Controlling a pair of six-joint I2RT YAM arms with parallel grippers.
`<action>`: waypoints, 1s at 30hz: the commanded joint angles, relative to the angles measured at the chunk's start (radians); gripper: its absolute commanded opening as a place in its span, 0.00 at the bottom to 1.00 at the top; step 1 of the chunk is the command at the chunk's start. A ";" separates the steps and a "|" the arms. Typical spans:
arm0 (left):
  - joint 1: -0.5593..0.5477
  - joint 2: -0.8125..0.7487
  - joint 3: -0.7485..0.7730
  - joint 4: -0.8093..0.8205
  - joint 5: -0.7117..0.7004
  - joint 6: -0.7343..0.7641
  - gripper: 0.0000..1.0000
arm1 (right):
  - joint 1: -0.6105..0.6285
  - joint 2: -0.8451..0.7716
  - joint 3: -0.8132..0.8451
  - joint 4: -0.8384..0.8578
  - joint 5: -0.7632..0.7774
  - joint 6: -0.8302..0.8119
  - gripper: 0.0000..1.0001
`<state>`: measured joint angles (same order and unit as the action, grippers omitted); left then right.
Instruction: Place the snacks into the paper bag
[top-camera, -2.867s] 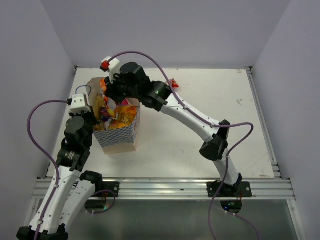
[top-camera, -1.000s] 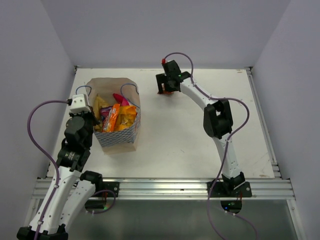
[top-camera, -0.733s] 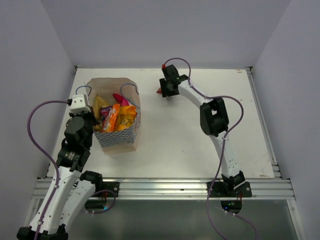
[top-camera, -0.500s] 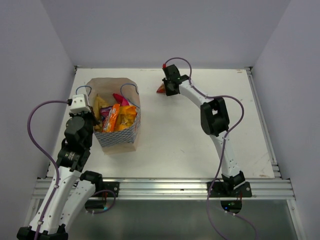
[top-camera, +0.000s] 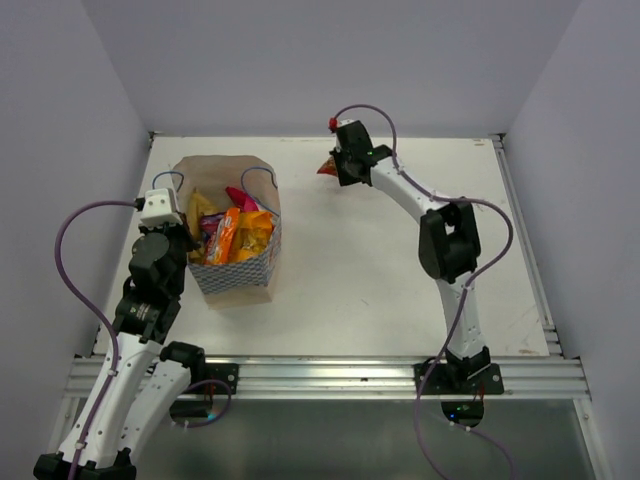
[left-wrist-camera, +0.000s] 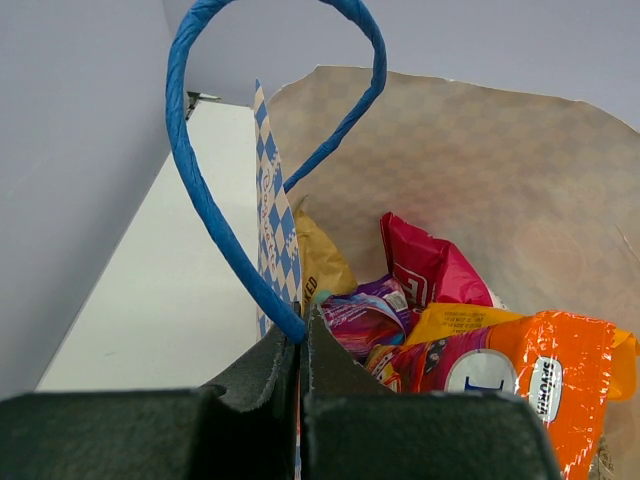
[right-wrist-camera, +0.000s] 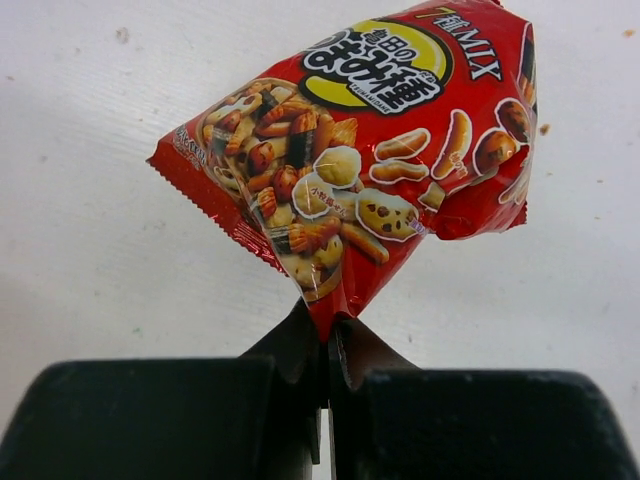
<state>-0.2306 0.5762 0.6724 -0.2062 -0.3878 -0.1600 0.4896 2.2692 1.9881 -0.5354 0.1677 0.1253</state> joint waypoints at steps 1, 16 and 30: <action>-0.007 -0.006 -0.004 0.054 0.029 0.016 0.00 | -0.002 -0.232 -0.021 0.065 0.033 -0.047 0.00; -0.007 -0.006 -0.005 0.051 0.021 0.016 0.00 | 0.161 -0.568 0.175 -0.035 -0.155 -0.033 0.00; -0.007 -0.010 -0.007 0.054 0.017 0.016 0.00 | 0.431 -0.386 0.388 -0.090 -0.264 -0.009 0.00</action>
<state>-0.2306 0.5762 0.6720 -0.2062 -0.3847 -0.1600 0.8917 1.8462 2.3356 -0.6075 -0.0357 0.0982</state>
